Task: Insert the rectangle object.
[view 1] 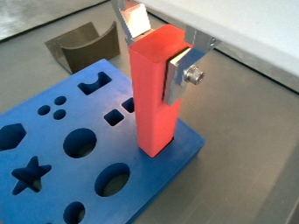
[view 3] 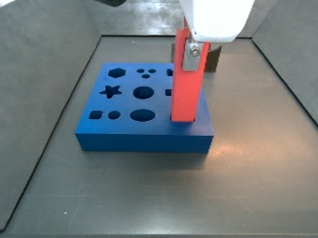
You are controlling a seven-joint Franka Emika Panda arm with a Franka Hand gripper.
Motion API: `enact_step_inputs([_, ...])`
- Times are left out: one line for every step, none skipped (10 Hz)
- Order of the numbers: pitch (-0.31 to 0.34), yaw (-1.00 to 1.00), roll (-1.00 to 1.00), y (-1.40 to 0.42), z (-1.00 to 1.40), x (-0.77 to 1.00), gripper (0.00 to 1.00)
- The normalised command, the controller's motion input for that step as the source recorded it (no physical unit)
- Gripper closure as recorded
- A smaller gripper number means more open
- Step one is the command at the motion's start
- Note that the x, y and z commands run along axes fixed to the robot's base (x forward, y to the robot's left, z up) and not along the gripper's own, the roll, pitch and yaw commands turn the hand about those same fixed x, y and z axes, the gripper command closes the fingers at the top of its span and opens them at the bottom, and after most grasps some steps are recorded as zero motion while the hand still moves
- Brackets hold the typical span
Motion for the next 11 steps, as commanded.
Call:
enact_step_inputs([0.0, -0.33, 0.0, -0.01, -0.35, 0.21, 1.0])
enact_step_inputs([0.0, -0.21, 0.0, 0.0, -0.31, 0.05, 1.0])
enact_step_inputs([0.0, -0.11, 0.0, 0.0, -0.31, 0.01, 1.0])
enact_step_inputs([0.0, -0.07, 0.0, 0.0, -0.33, 0.02, 1.0])
enact_step_inputs([0.0, -0.03, 0.0, 0.0, -0.35, 0.03, 1.0])
enact_step_inputs([0.0, 0.0, 0.05, 0.0, -0.35, 0.03, 1.0])
enact_step_inputs([0.0, 0.0, 0.05, 0.0, -0.36, 0.03, 1.0])
enact_step_inputs([0.0, 0.0, 0.14, 0.0, -0.42, 0.0, 1.0])
enact_step_inputs([0.027, 0.0, 0.22, -0.06, -0.43, 0.0, 1.0])
enact_step_inputs([0.0, 0.0, 0.0, 0.0, -0.1, 0.0, 1.0])
enact_step_inputs([0.0, 0.0, 0.0, 0.0, 0.0, 0.0, 1.0])
